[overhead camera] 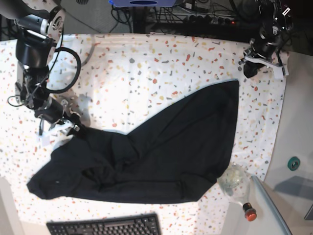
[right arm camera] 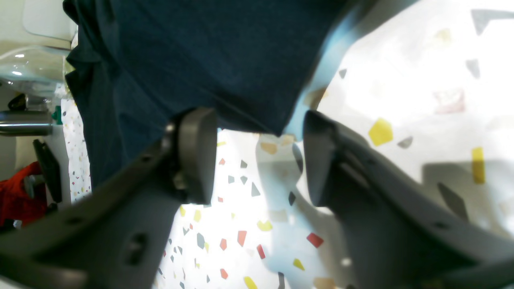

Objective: Layout the t-shirt on the table in an organized manner, then fold the t-shirt properly
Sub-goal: 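Drag the held shirt corner with the right gripper away from the left gripper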

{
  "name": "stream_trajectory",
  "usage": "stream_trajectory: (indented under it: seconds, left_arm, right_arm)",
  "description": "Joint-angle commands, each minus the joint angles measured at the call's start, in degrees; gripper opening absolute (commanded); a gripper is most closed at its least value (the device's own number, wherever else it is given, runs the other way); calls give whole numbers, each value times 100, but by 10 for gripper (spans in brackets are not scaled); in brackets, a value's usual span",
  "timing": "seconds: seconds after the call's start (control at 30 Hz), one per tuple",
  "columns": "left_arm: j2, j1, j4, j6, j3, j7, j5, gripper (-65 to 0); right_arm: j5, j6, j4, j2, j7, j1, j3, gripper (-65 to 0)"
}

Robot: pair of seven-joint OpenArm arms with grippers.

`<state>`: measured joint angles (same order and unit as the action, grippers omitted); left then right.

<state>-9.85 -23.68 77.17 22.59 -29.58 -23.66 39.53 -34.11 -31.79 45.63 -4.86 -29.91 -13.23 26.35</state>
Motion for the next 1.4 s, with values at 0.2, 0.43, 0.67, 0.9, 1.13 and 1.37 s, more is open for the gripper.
stream_trajectory:
  seconds: [0.2, 0.43, 0.67, 0.9, 1.13, 1.37]
  left_arm:
    - [-83, -10, 77, 66, -44, 102, 87, -650]
    - [-83, -1, -81, 66, 9, 102, 78, -650]
    - [-31, -45, -73, 66, -53, 102, 87, -645]
    - [48, -45, -73, 66, -53, 102, 87, -370]
    - [31, -10, -73, 66, -53, 102, 87, -367]
    - [48, -1, -117, 66, -44, 102, 87, -367]
  right_arm:
    - [-101, -96, 57, -63, 86, -202, -2, -417]
    - [-136, -96, 66, -54, -73, -175, 60, -650]
    - [-136, -96, 910, -54, -829, 159, 60, -650]
    - [-136, 318, 2993, -98, -1761, 1161, 68, -650]
    - [-101, 871, 4620, -116, -2156, 1873, 68, -650]
    - [-101, 1162, 5596, -107, -2552, 2312, 68, -650]
